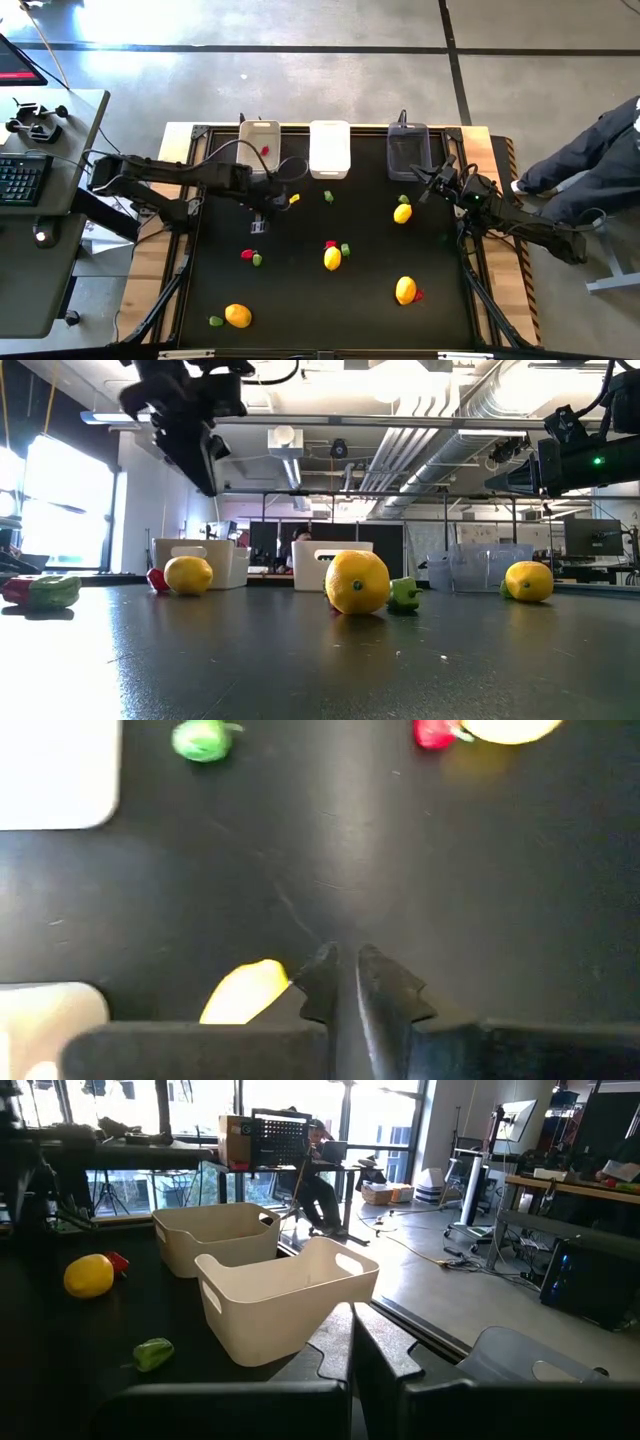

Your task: Sort produce into baskets

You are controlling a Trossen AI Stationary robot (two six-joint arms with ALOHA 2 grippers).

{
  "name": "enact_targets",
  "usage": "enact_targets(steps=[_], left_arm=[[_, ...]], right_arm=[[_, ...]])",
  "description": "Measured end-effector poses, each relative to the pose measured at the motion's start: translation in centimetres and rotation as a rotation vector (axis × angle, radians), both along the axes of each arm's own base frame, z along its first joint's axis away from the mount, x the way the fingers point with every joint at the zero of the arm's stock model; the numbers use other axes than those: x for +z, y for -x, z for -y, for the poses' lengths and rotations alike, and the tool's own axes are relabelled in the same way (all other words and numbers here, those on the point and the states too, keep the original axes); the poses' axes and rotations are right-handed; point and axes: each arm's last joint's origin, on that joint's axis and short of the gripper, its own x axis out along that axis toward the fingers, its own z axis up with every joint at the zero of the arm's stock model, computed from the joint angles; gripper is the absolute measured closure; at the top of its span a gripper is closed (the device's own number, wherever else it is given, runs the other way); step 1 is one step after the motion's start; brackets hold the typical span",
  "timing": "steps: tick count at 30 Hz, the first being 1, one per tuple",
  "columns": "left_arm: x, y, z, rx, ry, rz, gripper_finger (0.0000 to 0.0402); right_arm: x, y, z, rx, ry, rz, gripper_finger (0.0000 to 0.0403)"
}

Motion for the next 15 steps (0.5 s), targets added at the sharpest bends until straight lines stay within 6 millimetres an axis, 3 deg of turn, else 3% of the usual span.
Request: enact_targets(steps=[8, 15], left_arm=[[-1.3, -0.3, 2.1, -0.058, 0.008, -0.087, 0.0281], [-3.5, -0.6, 2.1, -0.014, -0.09, -0.238, 0.0195]], right_arm=[[0.0, 0.0, 0.0, 0.0, 0.0, 0.0, 0.0402], [0.0, 0.0, 0.0, 0.0, 0.0, 0.0, 0.0402]])
